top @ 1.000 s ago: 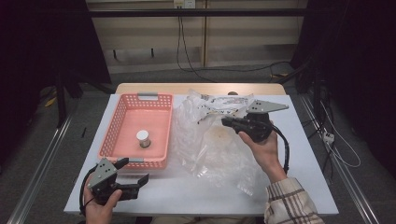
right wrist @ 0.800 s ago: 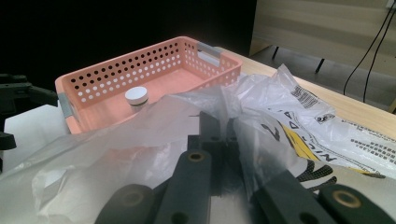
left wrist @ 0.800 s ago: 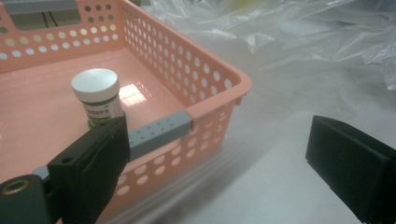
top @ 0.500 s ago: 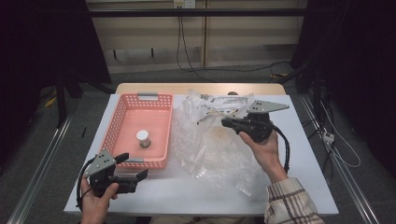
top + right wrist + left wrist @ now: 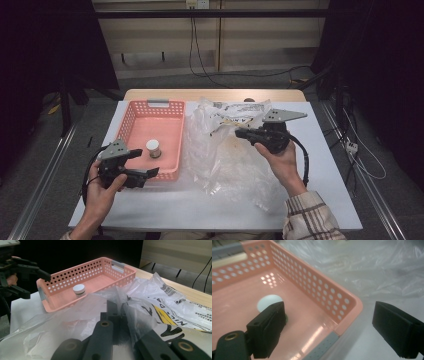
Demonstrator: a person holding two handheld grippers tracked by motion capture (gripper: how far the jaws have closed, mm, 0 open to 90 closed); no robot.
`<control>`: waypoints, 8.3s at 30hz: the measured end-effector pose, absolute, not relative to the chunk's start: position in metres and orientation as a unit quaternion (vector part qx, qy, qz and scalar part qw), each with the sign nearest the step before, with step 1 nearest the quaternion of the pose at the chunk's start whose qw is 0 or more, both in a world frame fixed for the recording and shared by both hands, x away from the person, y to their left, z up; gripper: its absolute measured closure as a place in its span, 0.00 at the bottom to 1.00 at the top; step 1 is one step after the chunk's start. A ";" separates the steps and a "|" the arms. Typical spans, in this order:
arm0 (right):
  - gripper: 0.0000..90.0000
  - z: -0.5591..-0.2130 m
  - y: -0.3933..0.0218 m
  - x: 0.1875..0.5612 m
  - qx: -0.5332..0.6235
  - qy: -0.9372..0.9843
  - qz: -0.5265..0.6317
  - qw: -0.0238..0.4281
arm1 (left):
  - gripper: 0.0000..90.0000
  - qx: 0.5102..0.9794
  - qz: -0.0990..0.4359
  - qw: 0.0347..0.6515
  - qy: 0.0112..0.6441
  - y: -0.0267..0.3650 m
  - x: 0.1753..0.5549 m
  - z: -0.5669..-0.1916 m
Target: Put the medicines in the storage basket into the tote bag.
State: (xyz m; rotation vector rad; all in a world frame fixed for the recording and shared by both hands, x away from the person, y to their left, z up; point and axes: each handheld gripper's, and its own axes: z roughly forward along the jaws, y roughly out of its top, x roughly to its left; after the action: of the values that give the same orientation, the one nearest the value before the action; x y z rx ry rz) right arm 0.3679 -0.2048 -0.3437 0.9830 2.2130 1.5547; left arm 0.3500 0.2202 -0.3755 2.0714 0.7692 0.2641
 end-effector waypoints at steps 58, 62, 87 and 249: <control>1.00 -0.353 -0.198 0.372 0.340 0.773 0.520 0.125 | 0.45 0.899 0.077 0.253 0.349 0.198 0.467 -0.413; 1.00 -0.353 -0.198 0.373 0.340 0.774 0.520 0.126 | 0.46 0.903 0.075 0.244 0.346 0.197 0.468 -0.415; 1.00 -0.354 -0.197 0.374 0.339 0.775 0.518 0.125 | 0.56 0.868 0.086 0.336 0.356 0.207 0.461 -0.389; 1.00 -0.373 -0.204 0.375 0.359 0.787 0.490 0.108 | 0.30 0.889 0.044 0.402 0.215 -0.004 0.369 -0.416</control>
State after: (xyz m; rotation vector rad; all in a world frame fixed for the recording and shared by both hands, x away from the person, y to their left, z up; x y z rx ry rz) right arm 0.3745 -0.2038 -0.3731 1.0565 2.3169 1.4414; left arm 0.3686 -0.0039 -0.4160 2.2475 0.5446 0.1115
